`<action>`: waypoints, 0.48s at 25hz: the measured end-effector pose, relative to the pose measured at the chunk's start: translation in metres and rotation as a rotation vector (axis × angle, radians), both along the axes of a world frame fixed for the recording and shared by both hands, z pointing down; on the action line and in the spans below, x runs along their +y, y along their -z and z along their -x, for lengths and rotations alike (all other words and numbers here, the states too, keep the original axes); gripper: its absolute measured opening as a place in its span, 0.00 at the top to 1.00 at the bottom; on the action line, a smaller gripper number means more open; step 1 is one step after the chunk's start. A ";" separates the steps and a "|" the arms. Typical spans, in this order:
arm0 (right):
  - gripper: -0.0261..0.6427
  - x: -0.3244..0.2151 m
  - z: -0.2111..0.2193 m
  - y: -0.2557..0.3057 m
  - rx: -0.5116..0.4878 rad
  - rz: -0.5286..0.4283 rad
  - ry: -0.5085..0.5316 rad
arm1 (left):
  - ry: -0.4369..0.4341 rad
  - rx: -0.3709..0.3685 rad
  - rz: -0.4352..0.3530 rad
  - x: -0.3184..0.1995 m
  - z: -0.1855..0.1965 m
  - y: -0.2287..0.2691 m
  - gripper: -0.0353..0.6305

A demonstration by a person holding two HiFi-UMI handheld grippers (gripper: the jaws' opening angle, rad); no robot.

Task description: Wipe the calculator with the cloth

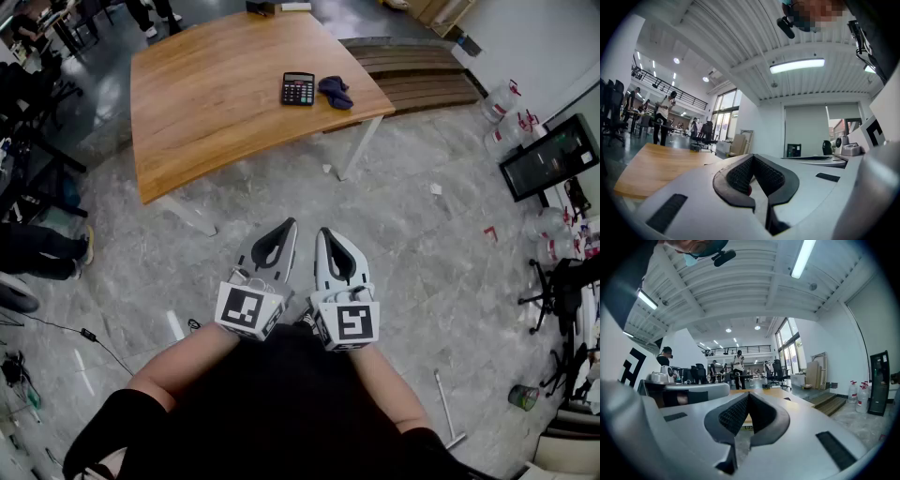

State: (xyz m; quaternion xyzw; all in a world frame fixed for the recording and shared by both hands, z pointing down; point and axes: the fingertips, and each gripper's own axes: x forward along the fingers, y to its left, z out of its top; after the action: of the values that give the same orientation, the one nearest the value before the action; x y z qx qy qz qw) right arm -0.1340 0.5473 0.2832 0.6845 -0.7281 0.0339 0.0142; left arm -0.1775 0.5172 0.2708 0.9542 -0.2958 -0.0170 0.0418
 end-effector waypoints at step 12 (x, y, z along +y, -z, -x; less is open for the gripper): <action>0.94 0.013 -0.055 -0.003 -0.049 -0.016 0.030 | 0.072 -0.007 -0.011 0.012 -0.046 -0.006 0.94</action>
State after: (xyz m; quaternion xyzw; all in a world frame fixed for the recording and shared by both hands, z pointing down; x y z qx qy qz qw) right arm -0.0787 0.5607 0.2861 0.6723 -0.7389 0.0448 -0.0087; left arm -0.1319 0.5291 0.2766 0.9433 -0.3298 -0.0170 0.0348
